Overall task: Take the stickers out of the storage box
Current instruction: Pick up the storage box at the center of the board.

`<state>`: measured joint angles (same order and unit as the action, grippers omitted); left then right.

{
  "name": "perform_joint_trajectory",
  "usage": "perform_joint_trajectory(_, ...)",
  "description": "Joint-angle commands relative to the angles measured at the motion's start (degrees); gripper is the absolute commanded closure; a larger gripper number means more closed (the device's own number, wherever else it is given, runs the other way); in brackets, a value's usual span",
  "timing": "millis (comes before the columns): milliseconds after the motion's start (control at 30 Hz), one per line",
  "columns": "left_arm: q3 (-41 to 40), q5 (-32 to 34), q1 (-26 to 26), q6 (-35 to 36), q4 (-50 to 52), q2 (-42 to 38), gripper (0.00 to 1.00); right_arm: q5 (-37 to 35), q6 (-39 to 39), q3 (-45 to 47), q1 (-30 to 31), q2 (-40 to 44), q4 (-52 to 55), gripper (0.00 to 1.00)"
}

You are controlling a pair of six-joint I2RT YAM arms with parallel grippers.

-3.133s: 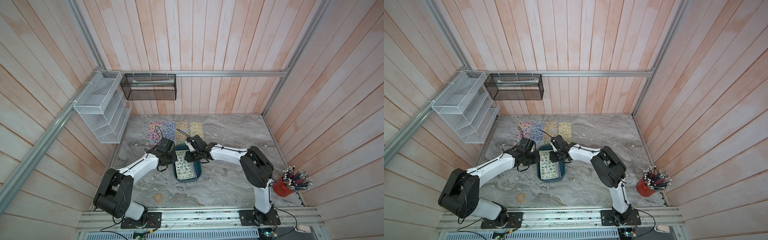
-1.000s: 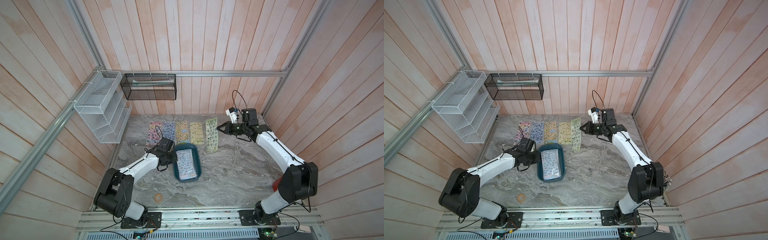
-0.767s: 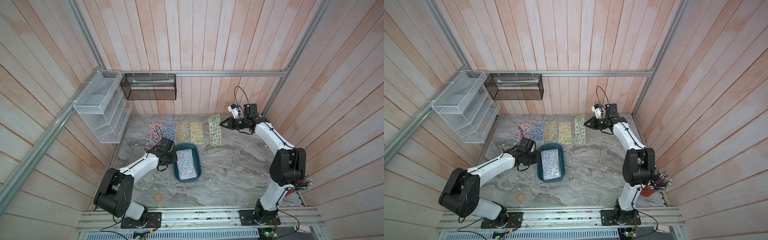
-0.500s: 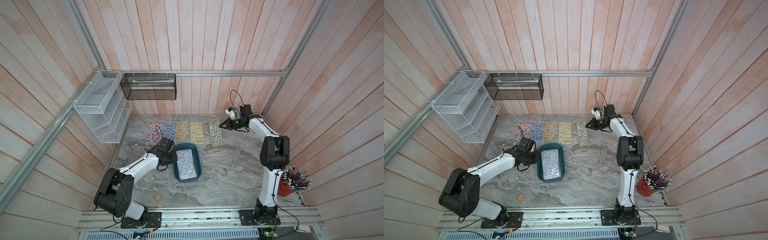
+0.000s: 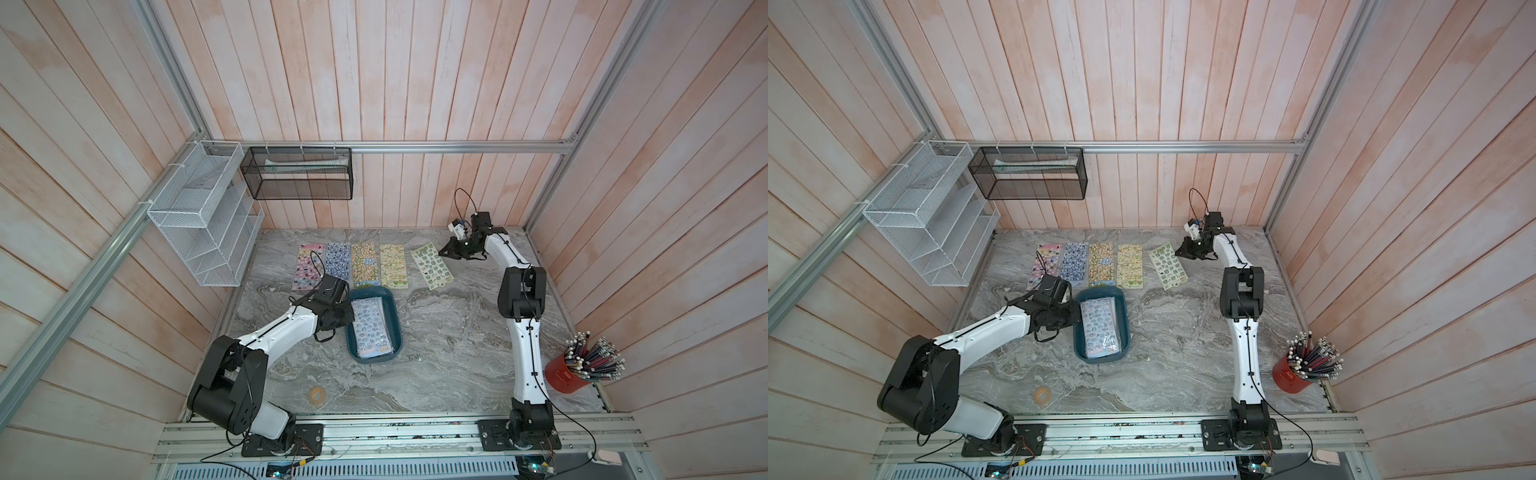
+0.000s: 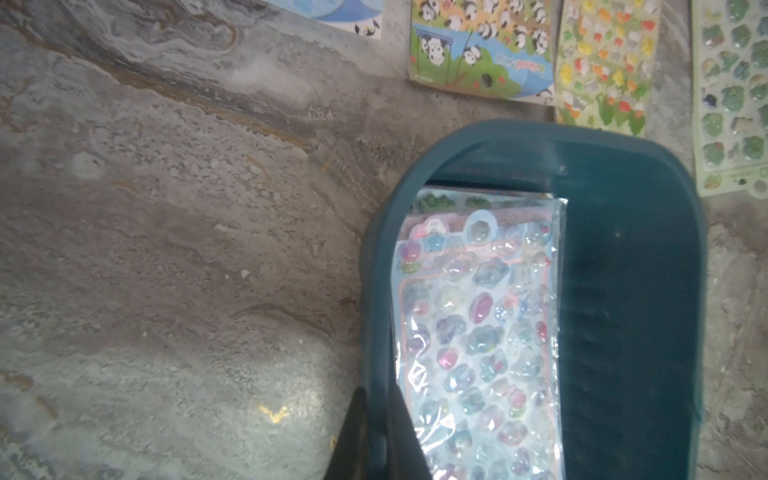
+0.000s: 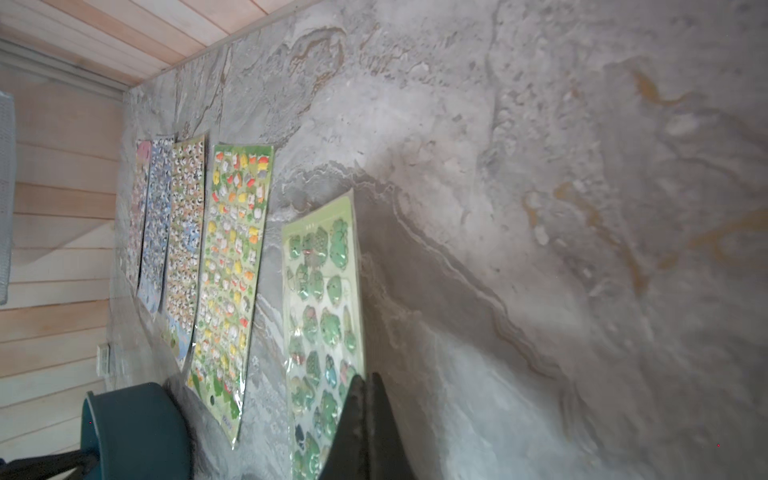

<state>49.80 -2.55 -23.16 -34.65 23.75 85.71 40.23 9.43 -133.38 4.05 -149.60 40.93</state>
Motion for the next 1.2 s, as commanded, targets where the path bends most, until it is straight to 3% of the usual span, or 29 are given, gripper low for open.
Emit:
perform_joint_trajectory(0, -0.5, 1.5, 0.4, 0.6, -0.7, -0.9, 0.94, -0.7, 6.7, 0.0, 0.2, -0.9, -5.6, 1.00)
perform_joint_trajectory(367, -0.8, 0.2, 0.3, 0.3, -1.2, -2.8, 0.94, -2.4, 21.4, 15.1, 1.4, 4.2, -26.2, 1.00)
perform_joint_trajectory(567, -1.1, 0.0, 0.3, 0.1, -1.2, -4.2, 0.94, -3.5, 22.6, 14.1, 3.5, 3.5, -25.3, 1.00)
perform_joint_trajectory(767, -1.2, -0.1, 0.3, 0.0, -1.1, -4.9, 0.94, -5.6, 29.7, 26.3, 4.3, 9.8, -36.2, 1.00)
perform_joint_trajectory(1167, -1.3, 0.1, 0.3, -0.1, -1.2, -5.6, 0.94, -10.5, 34.7, 32.7, 3.9, 13.7, -41.0, 1.00)
